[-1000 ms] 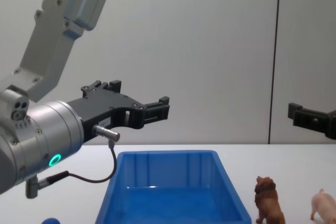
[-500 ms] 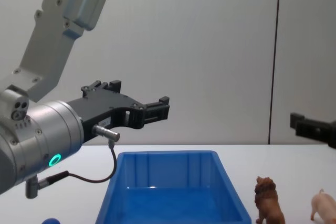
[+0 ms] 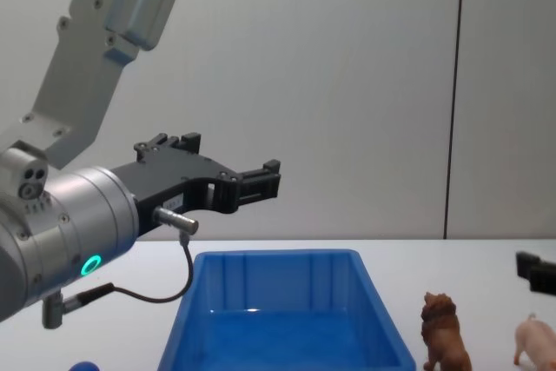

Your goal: Pick up the two dolls from the table and place them into the box.

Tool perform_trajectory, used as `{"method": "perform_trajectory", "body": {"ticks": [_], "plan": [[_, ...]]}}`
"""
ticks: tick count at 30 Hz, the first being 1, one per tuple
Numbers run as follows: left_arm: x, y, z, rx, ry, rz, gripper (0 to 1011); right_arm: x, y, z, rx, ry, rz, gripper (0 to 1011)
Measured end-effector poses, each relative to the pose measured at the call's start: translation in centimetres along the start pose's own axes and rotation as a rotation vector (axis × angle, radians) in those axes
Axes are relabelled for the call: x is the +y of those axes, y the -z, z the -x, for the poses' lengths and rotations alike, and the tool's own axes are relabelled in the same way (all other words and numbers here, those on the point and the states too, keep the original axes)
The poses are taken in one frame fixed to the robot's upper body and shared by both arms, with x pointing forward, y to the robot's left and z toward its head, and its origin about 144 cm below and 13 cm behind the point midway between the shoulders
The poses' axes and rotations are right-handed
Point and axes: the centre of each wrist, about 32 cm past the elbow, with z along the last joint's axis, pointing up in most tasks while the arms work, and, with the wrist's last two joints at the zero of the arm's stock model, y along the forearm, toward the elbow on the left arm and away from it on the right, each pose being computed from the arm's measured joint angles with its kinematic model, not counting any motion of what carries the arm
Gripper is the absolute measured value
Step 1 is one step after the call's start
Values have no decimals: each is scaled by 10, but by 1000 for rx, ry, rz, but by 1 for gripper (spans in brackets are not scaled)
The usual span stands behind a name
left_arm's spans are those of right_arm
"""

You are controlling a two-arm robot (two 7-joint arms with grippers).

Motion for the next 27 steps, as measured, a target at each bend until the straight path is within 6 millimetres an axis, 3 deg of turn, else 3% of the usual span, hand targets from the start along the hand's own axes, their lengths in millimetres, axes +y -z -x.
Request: {"method": "perform_trajectory", "body": {"ticks": [13, 27], "plan": [[0, 0, 0, 0, 0, 0, 1001, -7, 18, -17, 30, -14, 109, 1001], [0, 0, 0, 0, 0, 0, 1001, 3, 41, -22, 99, -40, 213, 1001]]}}
